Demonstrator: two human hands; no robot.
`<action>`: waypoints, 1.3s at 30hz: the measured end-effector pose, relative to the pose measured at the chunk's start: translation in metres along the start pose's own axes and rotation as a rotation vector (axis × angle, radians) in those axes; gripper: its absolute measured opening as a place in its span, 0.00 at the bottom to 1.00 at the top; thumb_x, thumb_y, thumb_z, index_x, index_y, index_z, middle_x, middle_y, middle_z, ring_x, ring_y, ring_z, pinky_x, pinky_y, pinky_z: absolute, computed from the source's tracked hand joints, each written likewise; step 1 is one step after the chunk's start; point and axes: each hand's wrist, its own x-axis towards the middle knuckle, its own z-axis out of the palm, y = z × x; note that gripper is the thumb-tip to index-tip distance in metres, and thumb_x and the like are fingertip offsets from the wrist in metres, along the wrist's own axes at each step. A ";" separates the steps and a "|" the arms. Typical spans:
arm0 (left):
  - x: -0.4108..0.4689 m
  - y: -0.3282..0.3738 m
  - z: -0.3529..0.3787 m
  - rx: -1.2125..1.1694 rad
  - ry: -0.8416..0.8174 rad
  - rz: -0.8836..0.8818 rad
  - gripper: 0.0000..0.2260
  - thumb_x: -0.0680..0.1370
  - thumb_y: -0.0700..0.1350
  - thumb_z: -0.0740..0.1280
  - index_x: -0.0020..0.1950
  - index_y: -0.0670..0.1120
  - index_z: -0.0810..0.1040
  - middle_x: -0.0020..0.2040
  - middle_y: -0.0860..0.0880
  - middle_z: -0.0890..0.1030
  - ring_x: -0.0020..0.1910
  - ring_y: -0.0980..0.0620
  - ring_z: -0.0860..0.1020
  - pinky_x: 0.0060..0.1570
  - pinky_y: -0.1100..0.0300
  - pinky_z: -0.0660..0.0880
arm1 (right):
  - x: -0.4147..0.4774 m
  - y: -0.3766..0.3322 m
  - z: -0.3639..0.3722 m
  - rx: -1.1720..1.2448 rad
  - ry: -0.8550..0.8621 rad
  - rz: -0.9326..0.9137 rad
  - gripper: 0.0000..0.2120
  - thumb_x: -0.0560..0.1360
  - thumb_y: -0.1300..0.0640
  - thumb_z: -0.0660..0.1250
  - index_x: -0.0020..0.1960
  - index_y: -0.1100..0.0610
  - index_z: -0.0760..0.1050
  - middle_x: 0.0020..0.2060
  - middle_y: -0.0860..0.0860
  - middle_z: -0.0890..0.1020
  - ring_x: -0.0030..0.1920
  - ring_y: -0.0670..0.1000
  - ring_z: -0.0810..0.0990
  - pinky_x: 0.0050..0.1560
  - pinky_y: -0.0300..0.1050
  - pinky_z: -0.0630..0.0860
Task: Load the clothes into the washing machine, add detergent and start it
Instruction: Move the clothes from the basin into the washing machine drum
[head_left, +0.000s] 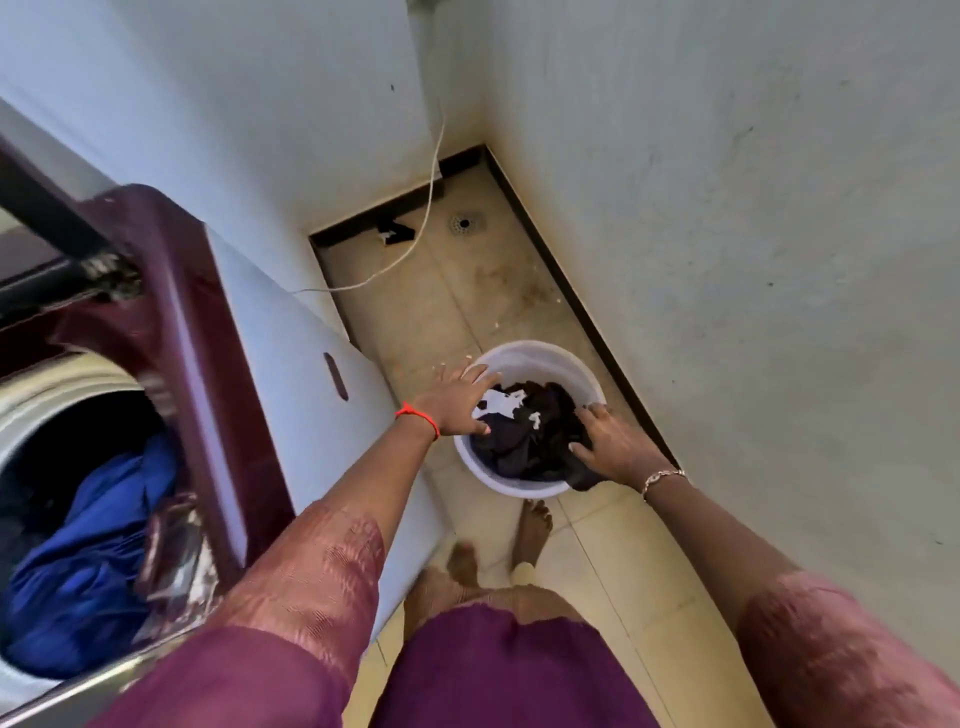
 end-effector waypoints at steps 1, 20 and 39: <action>0.008 -0.002 0.005 -0.014 -0.014 -0.007 0.37 0.75 0.54 0.66 0.77 0.48 0.49 0.77 0.45 0.50 0.76 0.43 0.47 0.72 0.42 0.47 | 0.005 0.007 0.008 0.019 -0.032 0.008 0.25 0.78 0.50 0.59 0.69 0.62 0.61 0.69 0.60 0.65 0.69 0.59 0.65 0.65 0.54 0.68; 0.238 -0.054 0.219 0.088 -0.176 -0.013 0.51 0.69 0.55 0.71 0.76 0.50 0.36 0.76 0.43 0.36 0.75 0.42 0.36 0.70 0.37 0.39 | 0.214 0.088 0.243 -0.042 -0.360 0.100 0.44 0.72 0.42 0.64 0.76 0.50 0.39 0.75 0.58 0.40 0.74 0.65 0.38 0.73 0.61 0.45; 0.372 -0.090 0.362 0.293 -0.031 -0.120 0.54 0.67 0.53 0.72 0.69 0.58 0.26 0.75 0.41 0.33 0.72 0.31 0.35 0.63 0.29 0.34 | 0.368 0.122 0.379 -0.197 0.001 0.086 0.48 0.69 0.65 0.67 0.72 0.37 0.39 0.74 0.62 0.53 0.54 0.67 0.77 0.39 0.55 0.79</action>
